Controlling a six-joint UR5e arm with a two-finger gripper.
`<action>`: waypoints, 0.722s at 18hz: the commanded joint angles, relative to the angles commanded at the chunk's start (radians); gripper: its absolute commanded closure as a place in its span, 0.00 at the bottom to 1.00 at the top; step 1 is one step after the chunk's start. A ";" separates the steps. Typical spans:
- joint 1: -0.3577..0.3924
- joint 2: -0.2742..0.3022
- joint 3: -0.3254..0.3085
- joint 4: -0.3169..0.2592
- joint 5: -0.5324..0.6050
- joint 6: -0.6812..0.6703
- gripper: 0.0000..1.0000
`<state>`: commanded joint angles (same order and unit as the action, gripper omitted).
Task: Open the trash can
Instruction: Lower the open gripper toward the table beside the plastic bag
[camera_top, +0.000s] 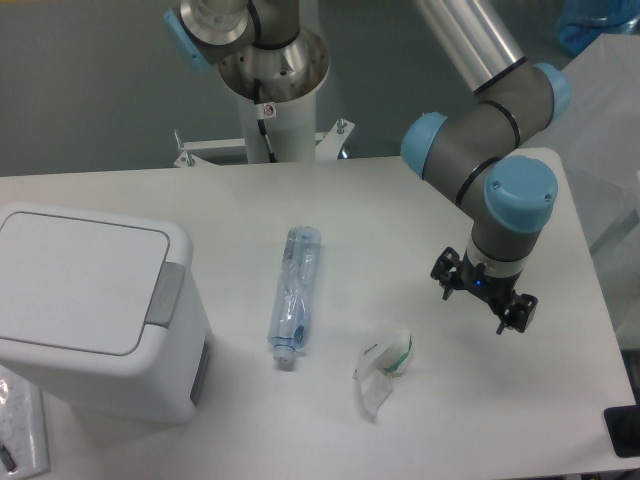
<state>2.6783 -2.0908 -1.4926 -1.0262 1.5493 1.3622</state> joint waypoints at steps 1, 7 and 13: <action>0.000 0.000 0.000 0.000 0.000 0.000 0.00; -0.009 -0.002 0.009 0.000 -0.005 -0.027 0.00; -0.035 0.003 0.047 0.000 -0.073 -0.245 0.00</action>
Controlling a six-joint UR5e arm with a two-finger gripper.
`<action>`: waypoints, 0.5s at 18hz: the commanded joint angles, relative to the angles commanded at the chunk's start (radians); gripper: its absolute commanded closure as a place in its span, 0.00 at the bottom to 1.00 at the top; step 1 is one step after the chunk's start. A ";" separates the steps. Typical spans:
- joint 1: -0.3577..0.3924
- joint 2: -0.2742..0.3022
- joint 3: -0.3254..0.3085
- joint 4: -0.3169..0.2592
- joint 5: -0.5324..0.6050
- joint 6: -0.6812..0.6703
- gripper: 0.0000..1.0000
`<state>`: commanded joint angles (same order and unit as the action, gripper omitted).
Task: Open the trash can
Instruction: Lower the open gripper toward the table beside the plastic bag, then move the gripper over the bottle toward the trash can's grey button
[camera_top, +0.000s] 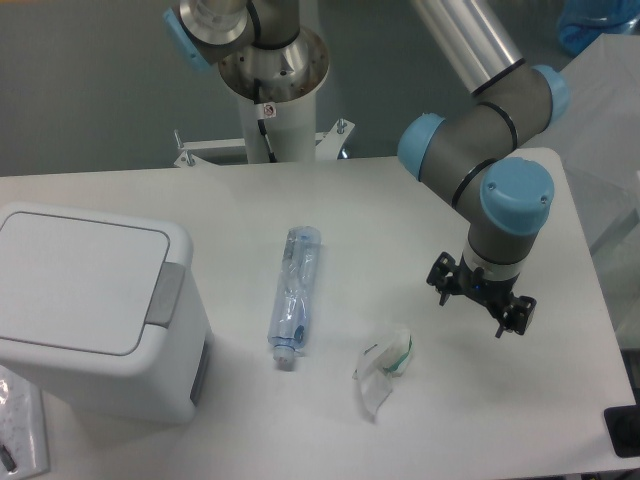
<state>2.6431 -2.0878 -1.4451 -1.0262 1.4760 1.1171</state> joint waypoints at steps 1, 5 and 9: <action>-0.003 0.002 0.006 0.002 -0.037 -0.035 0.00; -0.014 0.026 0.022 0.025 -0.132 -0.153 0.00; -0.058 0.032 0.077 0.028 -0.175 -0.343 0.00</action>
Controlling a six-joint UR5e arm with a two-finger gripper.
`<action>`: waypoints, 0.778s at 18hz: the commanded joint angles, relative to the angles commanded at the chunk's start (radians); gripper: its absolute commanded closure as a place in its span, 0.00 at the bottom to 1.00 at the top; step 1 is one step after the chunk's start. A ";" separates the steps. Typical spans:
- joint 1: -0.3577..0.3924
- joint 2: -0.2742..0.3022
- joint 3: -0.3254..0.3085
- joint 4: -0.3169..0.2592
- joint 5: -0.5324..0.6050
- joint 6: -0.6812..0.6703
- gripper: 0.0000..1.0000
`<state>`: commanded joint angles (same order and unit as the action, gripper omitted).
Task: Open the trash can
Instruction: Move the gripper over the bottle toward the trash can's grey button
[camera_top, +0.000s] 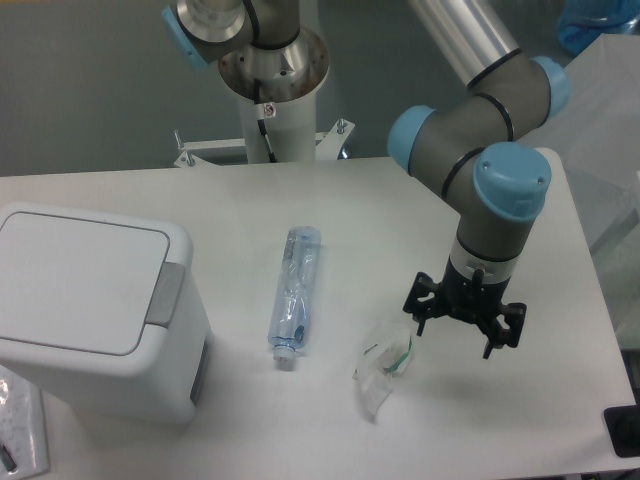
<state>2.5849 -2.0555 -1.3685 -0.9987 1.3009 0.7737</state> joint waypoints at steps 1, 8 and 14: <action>-0.014 -0.003 0.029 0.000 -0.017 -0.052 0.00; -0.091 0.041 0.092 0.000 -0.100 -0.229 0.00; -0.146 0.118 0.083 -0.001 -0.146 -0.312 0.00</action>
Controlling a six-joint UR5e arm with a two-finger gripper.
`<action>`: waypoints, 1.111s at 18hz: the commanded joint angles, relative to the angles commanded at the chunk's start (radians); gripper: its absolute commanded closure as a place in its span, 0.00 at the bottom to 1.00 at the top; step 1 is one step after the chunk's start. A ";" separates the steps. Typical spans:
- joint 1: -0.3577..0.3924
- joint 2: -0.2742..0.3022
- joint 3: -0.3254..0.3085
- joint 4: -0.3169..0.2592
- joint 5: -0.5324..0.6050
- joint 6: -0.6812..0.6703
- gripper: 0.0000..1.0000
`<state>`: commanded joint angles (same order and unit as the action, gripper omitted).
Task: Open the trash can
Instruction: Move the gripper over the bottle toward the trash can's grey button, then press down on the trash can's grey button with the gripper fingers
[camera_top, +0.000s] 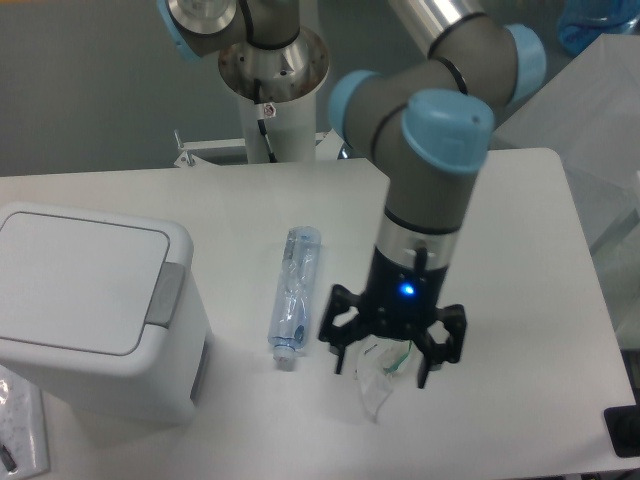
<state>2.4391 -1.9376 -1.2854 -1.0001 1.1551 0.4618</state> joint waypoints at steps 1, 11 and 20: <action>-0.006 0.017 -0.005 -0.003 -0.002 -0.006 0.00; -0.058 0.137 -0.167 0.002 -0.120 -0.008 0.00; -0.080 0.121 -0.215 0.009 -0.114 0.004 0.00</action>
<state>2.3593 -1.8162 -1.5002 -0.9910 1.0416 0.4663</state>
